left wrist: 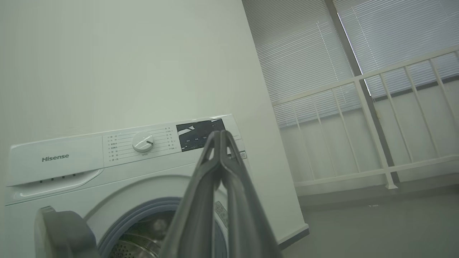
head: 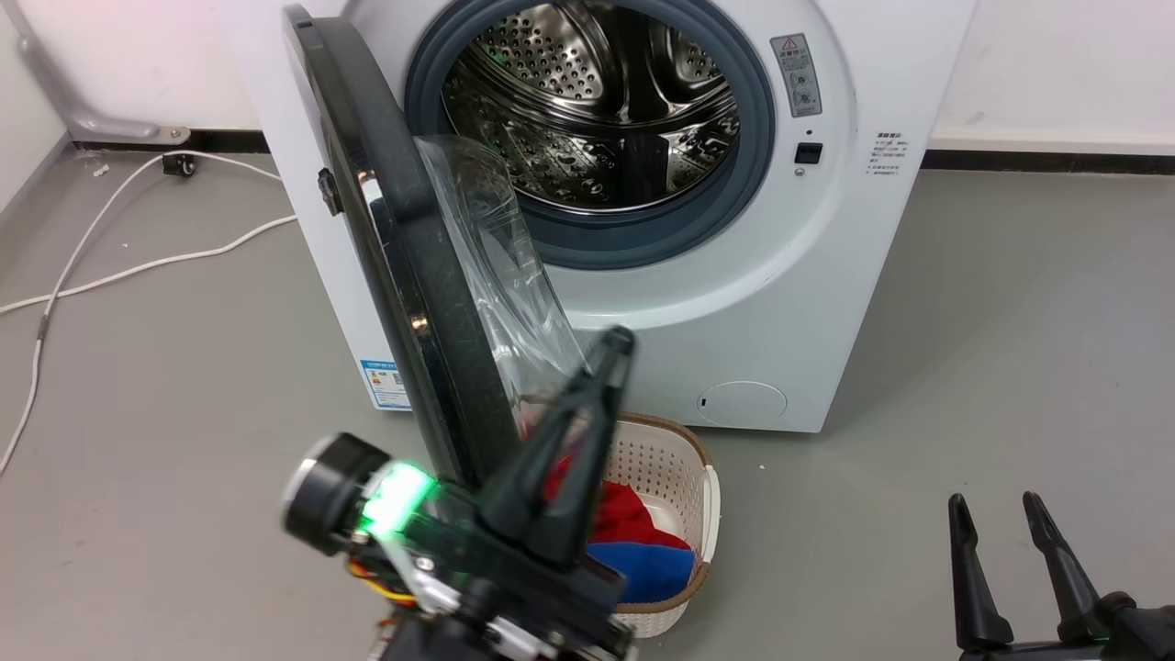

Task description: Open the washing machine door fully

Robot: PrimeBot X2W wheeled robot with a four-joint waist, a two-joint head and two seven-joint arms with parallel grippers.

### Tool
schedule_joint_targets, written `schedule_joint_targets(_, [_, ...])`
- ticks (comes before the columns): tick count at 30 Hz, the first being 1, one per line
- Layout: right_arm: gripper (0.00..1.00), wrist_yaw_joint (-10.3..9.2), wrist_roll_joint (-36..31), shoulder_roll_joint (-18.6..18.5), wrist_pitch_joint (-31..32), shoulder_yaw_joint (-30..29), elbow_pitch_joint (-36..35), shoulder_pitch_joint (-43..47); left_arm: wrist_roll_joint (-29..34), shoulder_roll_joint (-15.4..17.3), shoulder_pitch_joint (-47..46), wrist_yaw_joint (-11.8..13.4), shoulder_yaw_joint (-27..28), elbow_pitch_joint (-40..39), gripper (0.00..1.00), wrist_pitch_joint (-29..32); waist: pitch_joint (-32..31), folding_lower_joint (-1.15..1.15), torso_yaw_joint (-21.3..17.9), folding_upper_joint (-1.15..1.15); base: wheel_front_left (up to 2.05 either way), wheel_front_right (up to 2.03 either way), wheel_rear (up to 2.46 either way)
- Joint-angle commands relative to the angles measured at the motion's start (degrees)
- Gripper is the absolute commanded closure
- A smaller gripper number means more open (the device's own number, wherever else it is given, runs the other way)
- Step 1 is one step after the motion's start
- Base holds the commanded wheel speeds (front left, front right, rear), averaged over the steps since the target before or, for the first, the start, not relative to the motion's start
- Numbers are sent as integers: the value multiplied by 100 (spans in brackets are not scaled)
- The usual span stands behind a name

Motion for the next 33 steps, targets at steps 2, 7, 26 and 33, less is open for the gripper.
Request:
schedule_joint_targets(2, [0, -1, 12, 15, -11, 9, 19, 17, -19, -8, 56, -32, -230, 134, 100, -14, 7, 0, 11, 0, 0, 0, 0])
schedule_joint_targets(7, [0, -1, -17, 15, -12, 18, 53, 7, -45, -6, 141, -117, -652, 389, 100, -14, 27, 0, 61, 0, 0, 0, 0])
schedule_joint_targets(26, [0, -1, -99, 14, -11, 46, 71, -162, -339, 240, 676, -85, -1106, 1747, 100, -14, 306, 0, 165, 0, 0, 0, 0])
schedule_joint_targets(33, [0, -1, -120, 15, -11, 30, 95, -191, -475, 292, 834, 71, -890, 2255, 100, -14, 359, 0, 220, 0, 0, 0, 0])
